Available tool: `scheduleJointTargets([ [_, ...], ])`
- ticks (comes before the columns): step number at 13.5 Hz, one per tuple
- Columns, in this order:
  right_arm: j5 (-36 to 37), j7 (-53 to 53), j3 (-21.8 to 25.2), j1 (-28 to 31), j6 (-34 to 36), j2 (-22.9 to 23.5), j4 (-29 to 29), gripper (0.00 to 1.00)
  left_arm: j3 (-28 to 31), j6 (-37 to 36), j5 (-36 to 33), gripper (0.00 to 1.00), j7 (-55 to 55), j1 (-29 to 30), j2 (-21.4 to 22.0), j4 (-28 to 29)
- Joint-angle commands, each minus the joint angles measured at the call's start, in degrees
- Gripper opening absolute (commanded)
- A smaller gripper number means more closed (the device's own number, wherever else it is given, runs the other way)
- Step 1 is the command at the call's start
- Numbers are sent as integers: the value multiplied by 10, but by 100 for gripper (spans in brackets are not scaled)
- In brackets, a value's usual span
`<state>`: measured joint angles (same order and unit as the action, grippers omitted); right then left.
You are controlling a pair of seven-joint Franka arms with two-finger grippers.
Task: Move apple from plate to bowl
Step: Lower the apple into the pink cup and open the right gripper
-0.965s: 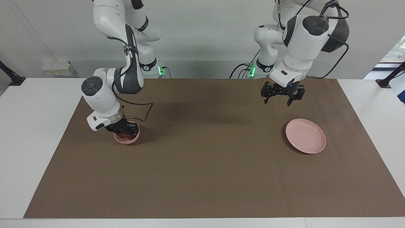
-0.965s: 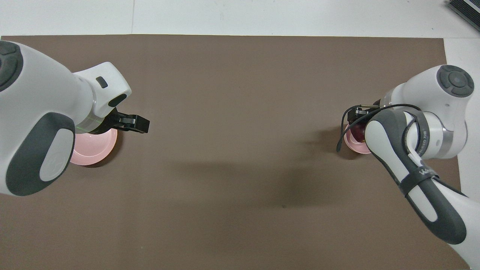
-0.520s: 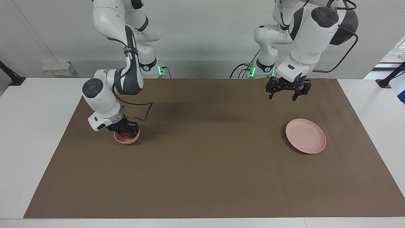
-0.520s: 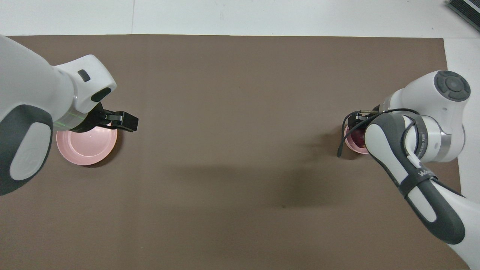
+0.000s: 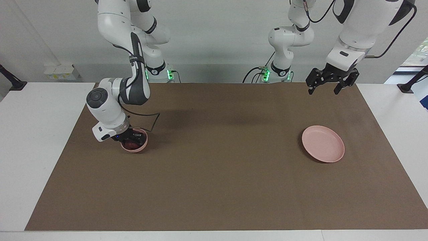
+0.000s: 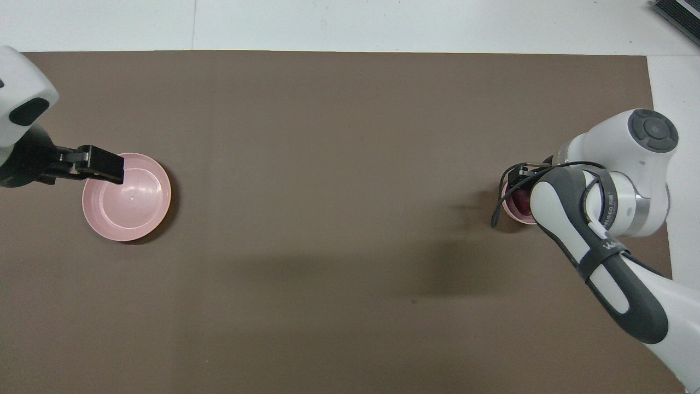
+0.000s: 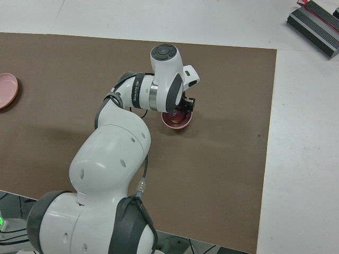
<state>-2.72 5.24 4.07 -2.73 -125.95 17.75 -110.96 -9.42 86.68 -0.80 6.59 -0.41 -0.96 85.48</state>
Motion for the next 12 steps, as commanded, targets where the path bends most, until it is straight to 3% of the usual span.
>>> scheduleJointTargets([
  [1,5,20,-6,-1,-7,0,2,75,-3,-24,-3,100,-4,6,13,-18],
  [2,4,25,-6,-2,-5,-3,4,96,-4,-34,1,100,-4,6,13,-20],
  [3,4,25,-6,-2,-2,-9,7,100,-5,-53,1,100,-4,6,14,-25],
  [9,14,25,-5,-3,124,-79,94,100,-3,-67,14,100,-39,13,29,-24],
  [12,25,26,-5,-3,193,-143,113,100,-4,-66,15,100,-70,23,29,-24],
])
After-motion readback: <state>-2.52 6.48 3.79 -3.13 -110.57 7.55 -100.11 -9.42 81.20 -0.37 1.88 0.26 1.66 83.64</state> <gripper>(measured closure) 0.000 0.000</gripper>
